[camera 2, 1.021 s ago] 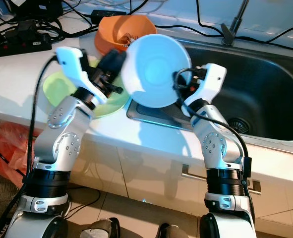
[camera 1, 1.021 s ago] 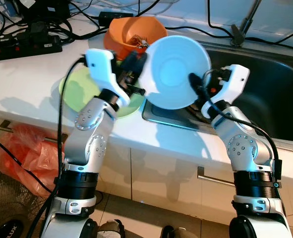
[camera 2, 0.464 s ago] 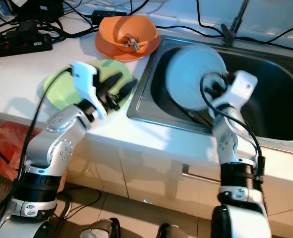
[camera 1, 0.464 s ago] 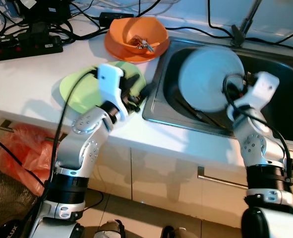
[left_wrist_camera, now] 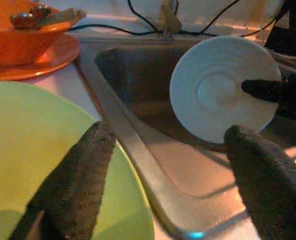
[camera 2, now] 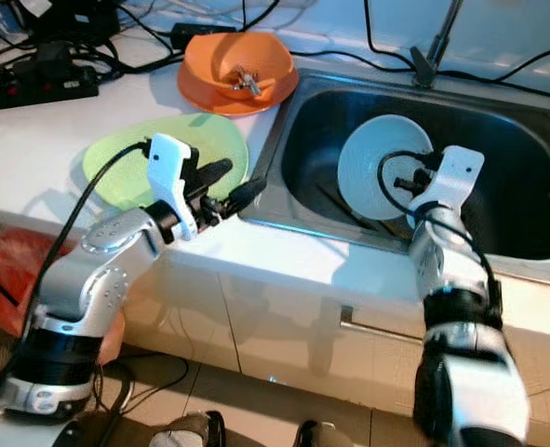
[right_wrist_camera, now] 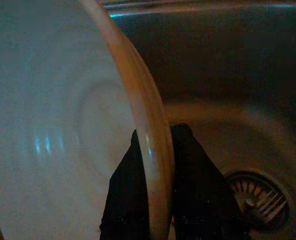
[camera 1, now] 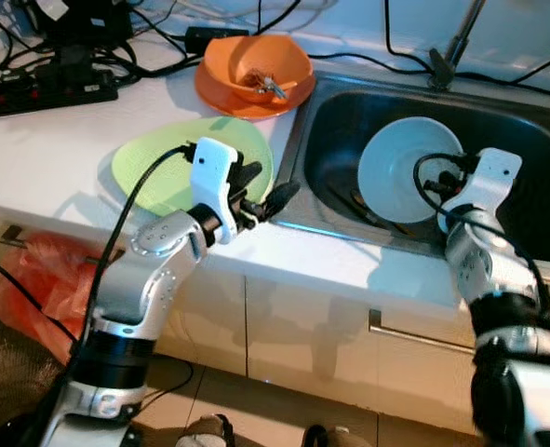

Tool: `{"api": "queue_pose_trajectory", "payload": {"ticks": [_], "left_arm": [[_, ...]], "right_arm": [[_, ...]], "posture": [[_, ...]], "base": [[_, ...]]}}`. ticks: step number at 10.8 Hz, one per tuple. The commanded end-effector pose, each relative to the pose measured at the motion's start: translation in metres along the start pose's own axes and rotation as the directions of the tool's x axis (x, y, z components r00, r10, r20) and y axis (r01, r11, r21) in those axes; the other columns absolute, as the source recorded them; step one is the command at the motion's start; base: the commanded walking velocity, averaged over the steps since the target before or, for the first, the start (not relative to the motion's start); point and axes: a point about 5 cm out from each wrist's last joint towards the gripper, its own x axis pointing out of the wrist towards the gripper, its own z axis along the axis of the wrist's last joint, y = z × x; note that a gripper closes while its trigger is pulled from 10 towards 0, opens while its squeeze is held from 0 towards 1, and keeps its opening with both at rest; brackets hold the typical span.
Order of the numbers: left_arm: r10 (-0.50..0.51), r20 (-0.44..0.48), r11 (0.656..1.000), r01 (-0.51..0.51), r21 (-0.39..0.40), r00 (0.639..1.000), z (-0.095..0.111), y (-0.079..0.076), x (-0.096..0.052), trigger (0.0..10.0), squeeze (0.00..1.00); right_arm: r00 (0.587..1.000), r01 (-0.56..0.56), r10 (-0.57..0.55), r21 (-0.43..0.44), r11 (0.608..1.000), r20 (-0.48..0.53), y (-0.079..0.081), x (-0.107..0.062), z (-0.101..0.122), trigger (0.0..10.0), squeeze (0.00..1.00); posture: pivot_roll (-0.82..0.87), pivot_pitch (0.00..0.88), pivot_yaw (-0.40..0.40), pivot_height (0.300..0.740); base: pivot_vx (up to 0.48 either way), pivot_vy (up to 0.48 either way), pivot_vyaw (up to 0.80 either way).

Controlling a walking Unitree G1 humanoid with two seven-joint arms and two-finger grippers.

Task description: Kitchen organization

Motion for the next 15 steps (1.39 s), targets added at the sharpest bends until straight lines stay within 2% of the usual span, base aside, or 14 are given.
{"api": "queue_pose_trajectory", "payload": {"ticks": [1,4,7,9,10,11,12,13,14,15], "left_arm": [[-0.026,-0.014,1.0,0.026,0.014,1.0,0.0,-0.006,-0.001,10.0,1.0],[-0.024,-0.042,0.999,0.025,0.02,0.999,0.001,-0.006,-0.003,10.0,1.0],[-0.034,-0.068,0.999,0.035,0.024,0.997,-0.001,-0.008,-0.004,10.0,1.0],[-0.04,-0.099,0.998,0.045,0.042,0.994,-0.001,-0.009,-0.004,10.0,1.0],[-0.035,-0.104,0.998,0.04,0.041,0.994,-0.001,-0.008,-0.006,10.0,1.0],[-0.037,-0.107,0.999,0.04,0.027,0.994,-0.001,-0.009,-0.008,10.0,1.0],[-0.039,-0.107,0.999,0.042,0.023,0.993,0.001,-0.009,-0.009,10.0,1.0],[-0.047,-0.107,0.999,0.048,0.009,0.993,0.002,-0.01,-0.011,10.0,1.0],[-0.054,-0.113,0.998,0.055,0.01,0.992,0.002,-0.011,-0.012,10.0,1.0],[-0.057,-0.119,0.998,0.058,0.001,0.991,0.002,-0.013,-0.012,10.0,1.0]], "right_arm": [[1.0,0.013,-0.013,-0.007,1.0,-0.027,-0.008,0.001,-0.005,0.0,0.0],[0.999,-0.014,0.015,0.027,1.0,-0.04,-0.006,0.01,0.007,0.0,0.0],[0.995,-0.034,0.039,0.051,0.998,-0.092,-0.005,0.013,0.008,0.0,0.0],[0.993,-0.046,0.048,0.02,0.999,-0.109,-0.01,0.016,0.016,0.0,0.0],[0.993,-0.058,0.056,-0.013,0.998,-0.108,-0.012,0.016,0.022,0.7,0.0],[0.994,-0.049,0.046,-0.026,0.998,-0.102,-0.015,0.017,0.026,2.3,0.0],[0.994,-0.051,0.046,-0.05,0.997,-0.1,-0.016,0.017,0.028,4.6,0.0],[0.994,-0.058,0.05,-0.081,0.995,-0.101,-0.015,0.017,0.029,9.2,0.0],[0.992,-0.06,0.049,-0.092,0.994,-0.114,-0.016,0.017,0.026,10.0,0.0],[0.99,-0.068,0.055,-0.097,0.993,-0.131,-0.016,0.016,0.022,10.0,0.0]], "posture": [[0.13,0.143,-0.019,0.74],[0.13,0.157,-0.02,0.74],[0.14,0.165,-0.018,0.74],[0.14,0.168,-0.019,0.74],[0.15,0.174,-0.019,0.74],[0.16,0.178,-0.021,0.74],[0.17,0.183,-0.02,0.74],[0.17,0.189,-0.016,0.74],[0.18,0.194,-0.011,0.74],[0.18,0.199,-0.008,0.74]], "base": [[0.0,0.0,0.0],[0.0,0.0,0.0],[0.0,0.0,0.0],[0.0,0.0,0.0],[0.0,0.0,0.0],[0.0,0.0,0.0],[0.0,0.0,0.0],[0.0,0.0,0.0],[0.0,0.0,0.0],[0.0,0.0,0.0]]}}
